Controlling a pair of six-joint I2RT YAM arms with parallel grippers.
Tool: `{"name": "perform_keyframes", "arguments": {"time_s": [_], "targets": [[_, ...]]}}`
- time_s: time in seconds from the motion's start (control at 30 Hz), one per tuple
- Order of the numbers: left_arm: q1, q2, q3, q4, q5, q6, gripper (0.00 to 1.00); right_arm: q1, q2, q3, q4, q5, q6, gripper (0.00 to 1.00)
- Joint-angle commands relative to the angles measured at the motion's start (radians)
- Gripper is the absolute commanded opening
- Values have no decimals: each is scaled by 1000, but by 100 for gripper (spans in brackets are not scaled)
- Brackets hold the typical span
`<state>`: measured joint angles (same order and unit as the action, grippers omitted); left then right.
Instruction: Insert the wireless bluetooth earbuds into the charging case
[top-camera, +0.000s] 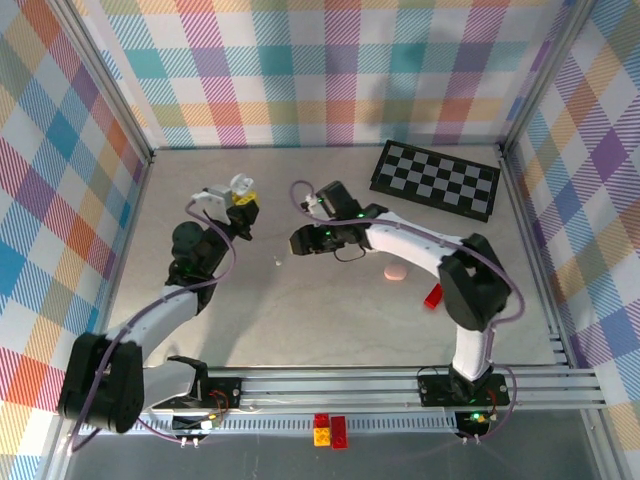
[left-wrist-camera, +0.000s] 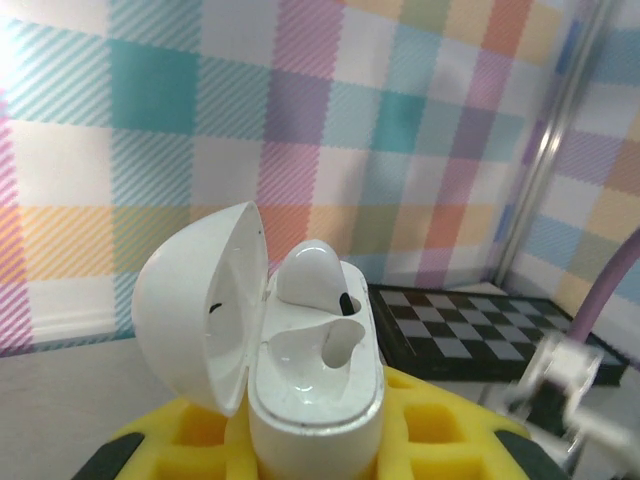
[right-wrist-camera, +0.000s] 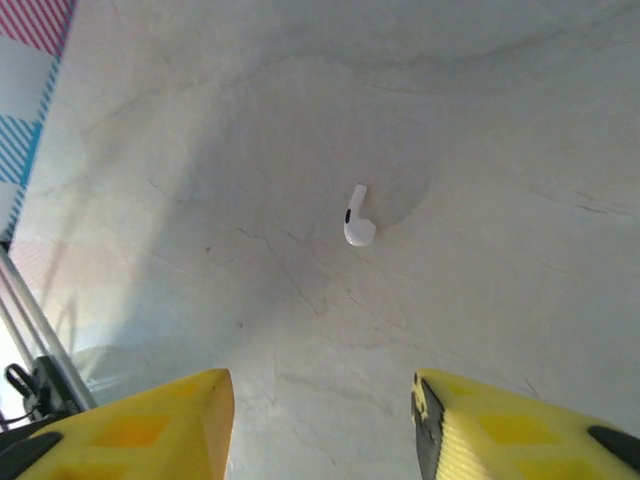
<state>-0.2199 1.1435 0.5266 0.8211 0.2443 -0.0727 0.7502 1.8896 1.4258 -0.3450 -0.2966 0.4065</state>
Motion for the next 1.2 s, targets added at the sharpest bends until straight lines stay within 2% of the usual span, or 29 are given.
{"name": "perform_keyframes", "arguments": {"time_s": [0.0, 0.2, 0.43, 0.7, 1.0, 1.17], "targets": [[29, -102, 64, -196, 4, -36, 0, 25, 98, 91, -15, 17, -16, 45], [42, -245, 96, -378, -17, -20, 0, 44, 280, 264, -58, -8, -20, 37], [43, -317, 105, -416, 24, -67, 0, 57, 416, 400, -127, -6, -37, 35], [43, -321, 107, -424, 55, -62, 0, 69, 473, 447, -153, 2, -37, 33], [43, -312, 115, -428, 72, -62, 0, 72, 505, 475, -199, 24, -46, 20], [44, -306, 118, -434, 77, -64, 0, 72, 476, 460, -211, 51, -30, 19]]}}
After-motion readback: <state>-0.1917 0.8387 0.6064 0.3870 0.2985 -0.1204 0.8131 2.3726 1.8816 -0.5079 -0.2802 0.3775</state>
